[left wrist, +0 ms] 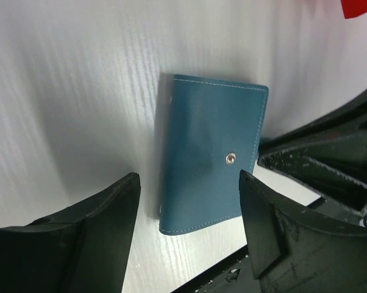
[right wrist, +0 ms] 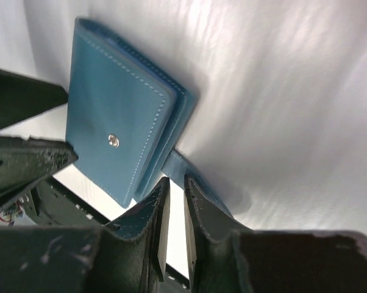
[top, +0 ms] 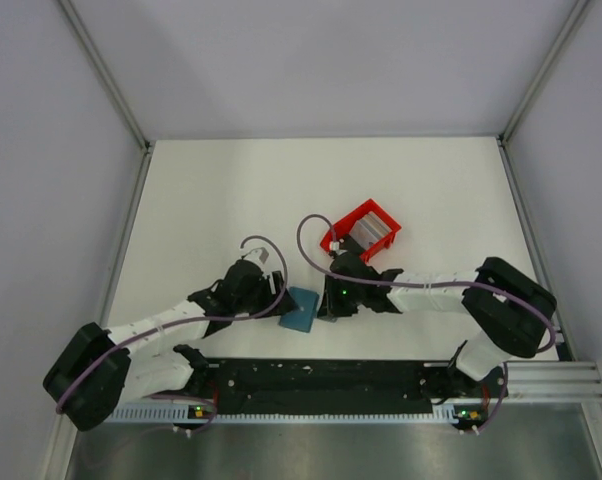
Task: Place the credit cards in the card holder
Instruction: Open the card holder at the center of the board.
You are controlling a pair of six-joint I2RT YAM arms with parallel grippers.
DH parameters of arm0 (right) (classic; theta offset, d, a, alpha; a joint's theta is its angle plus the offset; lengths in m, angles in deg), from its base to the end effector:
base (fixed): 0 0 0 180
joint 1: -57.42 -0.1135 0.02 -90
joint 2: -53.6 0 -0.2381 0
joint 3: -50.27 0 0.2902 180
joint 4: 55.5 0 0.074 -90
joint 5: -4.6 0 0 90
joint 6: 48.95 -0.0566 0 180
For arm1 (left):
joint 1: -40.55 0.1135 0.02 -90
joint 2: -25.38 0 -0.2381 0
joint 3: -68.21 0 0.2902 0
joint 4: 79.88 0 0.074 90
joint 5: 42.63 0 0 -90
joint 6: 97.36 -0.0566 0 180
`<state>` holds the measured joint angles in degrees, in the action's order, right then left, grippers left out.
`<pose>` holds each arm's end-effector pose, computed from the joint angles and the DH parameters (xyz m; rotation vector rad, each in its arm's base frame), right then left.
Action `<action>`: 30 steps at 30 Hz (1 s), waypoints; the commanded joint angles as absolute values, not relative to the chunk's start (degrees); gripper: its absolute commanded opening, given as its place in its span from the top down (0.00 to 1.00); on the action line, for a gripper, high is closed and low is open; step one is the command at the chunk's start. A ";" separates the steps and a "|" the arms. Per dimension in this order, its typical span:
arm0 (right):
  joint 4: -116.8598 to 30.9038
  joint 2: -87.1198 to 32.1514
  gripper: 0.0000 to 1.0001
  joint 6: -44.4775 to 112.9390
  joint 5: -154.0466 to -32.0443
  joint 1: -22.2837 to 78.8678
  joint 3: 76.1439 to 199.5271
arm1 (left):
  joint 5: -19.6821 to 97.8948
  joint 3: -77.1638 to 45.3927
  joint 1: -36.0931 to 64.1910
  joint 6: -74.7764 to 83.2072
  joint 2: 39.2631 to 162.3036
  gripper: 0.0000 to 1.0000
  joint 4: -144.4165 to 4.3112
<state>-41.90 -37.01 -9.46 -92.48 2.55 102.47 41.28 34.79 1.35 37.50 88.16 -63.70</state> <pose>0.1842 0.2739 0.0687 -0.1608 2.7065 0.8438 0.1940 -0.1660 0.0900 -0.0697 2.5194 -0.7891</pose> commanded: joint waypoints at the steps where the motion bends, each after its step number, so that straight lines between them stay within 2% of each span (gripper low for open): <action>1: -37.07 -35.17 0.83 -5.01 -87.51 5.56 100.52 | 35.77 37.56 1.00 39.48 88.48 0.30 -71.19; 8: -36.28 -32.54 0.81 -3.96 -87.25 6.97 100.26 | 34.97 37.21 0.21 40.98 88.66 0.30 -72.43; 12: -35.31 -31.31 0.80 -2.82 -85.76 8.11 100.17 | 35.94 35.02 0.03 40.54 88.49 0.31 -69.01; 18: -35.66 -30.35 0.79 0.00 -90.14 9.17 101.57 | 40.77 34.14 -0.06 40.28 85.85 0.30 -63.83; 30: -40.49 -25.59 0.60 -4.74 -95.51 9.17 102.81 | 51.32 29.48 -0.06 37.81 75.92 0.29 -50.12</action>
<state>-37.11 -26.76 -2.64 -93.61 8.60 101.31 46.37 32.25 0.06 39.51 78.89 -54.76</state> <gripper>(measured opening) 0.378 0.710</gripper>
